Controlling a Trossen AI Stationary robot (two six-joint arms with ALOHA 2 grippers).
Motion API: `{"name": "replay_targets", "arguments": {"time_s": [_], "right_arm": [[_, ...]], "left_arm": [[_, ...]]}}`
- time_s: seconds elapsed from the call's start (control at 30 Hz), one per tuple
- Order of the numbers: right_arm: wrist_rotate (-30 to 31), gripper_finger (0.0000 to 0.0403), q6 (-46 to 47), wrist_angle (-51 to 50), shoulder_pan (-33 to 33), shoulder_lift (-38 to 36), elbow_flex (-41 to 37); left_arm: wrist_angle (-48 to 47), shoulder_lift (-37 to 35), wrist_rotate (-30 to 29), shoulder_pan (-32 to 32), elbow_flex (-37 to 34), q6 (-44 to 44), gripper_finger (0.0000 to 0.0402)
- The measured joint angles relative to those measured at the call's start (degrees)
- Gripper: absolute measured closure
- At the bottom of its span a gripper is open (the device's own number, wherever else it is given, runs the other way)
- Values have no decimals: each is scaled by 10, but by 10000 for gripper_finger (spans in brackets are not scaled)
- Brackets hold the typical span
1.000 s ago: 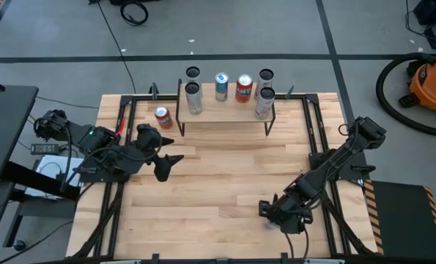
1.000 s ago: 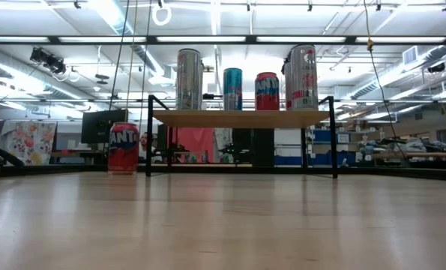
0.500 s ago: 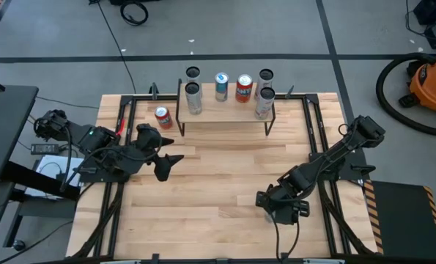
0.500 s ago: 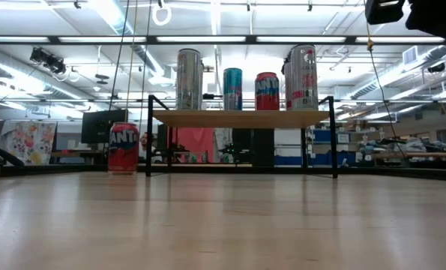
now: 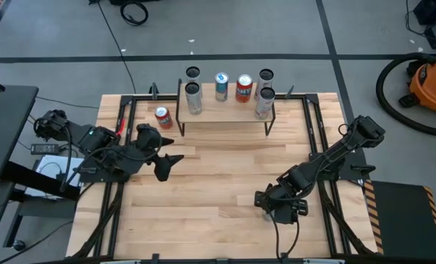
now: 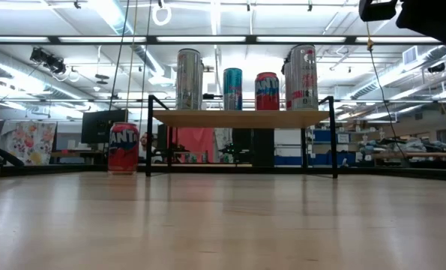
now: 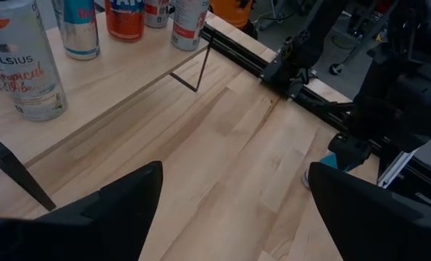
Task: Place canned beverage on shelf
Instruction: Put the blue soda can on the shelf aligned with the other blue soda can
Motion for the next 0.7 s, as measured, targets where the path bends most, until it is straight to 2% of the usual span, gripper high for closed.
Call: {"name": "replay_targets", "arguments": {"time_s": [0.4, 0.57, 0.7], "right_arm": [[13, 132, 12, 4, 0, 0, 0], [68, 137, -17, 6, 13, -1, 0], [63, 149, -37, 8, 12, -1, 1]], "left_arm": [[0, 0, 0, 0, 0, 0, 44], [0, 0, 0, 0, 0, 0, 44], [0, 0, 5, 0, 0, 0, 44]]}}
